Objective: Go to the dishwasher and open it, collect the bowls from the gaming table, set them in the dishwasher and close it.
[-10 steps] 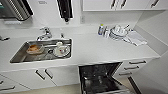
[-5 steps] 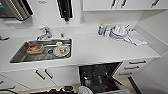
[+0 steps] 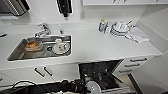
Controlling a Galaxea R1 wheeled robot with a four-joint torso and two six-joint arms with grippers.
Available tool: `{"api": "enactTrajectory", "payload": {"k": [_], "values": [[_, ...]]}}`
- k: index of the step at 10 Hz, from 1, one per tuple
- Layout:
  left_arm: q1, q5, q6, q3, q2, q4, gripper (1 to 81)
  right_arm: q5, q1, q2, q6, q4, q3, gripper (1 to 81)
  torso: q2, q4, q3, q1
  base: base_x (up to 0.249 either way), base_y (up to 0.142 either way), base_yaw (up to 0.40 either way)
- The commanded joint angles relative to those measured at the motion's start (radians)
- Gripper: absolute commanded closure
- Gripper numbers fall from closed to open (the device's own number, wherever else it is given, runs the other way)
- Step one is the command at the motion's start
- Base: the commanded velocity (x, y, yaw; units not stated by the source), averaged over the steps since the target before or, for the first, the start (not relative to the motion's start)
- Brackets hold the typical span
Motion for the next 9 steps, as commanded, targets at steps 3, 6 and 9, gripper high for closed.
{"api": "enactTrajectory", "payload": {"k": [3,6,9], "values": [[-0.197,0.086,-0.024,-0.049,0.076,-0.024,81.1,-0.045,-0.015,-0.026,0.003,-0.006,0.012,81.1,0.000,0.000,-0.075,0.000,0.000,0.000,0.000],[-0.285,0.112,-0.076,-0.054,0.110,-0.018,81.1,-0.038,-0.015,-0.025,0.003,-0.006,0.013,81.1,0.002,0.000,-0.083,0.001,0.000,0.000,0.000],[-0.323,0.135,-0.078,-0.115,0.185,-0.018,81.1,-0.038,-0.015,-0.023,0.003,-0.005,0.013,81.1,0.002,0.000,-0.101,0.002,0.000,0.000,0.000]]}}
